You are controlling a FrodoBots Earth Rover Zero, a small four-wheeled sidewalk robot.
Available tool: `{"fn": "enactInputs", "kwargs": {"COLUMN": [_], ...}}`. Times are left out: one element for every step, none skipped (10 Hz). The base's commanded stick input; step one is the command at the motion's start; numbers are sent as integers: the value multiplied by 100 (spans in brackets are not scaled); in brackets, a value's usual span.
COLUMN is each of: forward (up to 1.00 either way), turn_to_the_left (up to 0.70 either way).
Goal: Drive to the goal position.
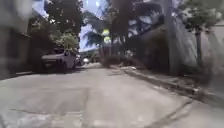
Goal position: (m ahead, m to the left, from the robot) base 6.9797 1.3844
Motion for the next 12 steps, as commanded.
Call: {"fn": "enactInputs", "kwargs": {"forward": [98, 98, 98, 98, 98, 98, 98, 98, 98, 98, 98, 98], "turn_to_the_left": [6, 3, 8, 12, 16, 14, 2, 10, 22, 15, 9, 4]}}
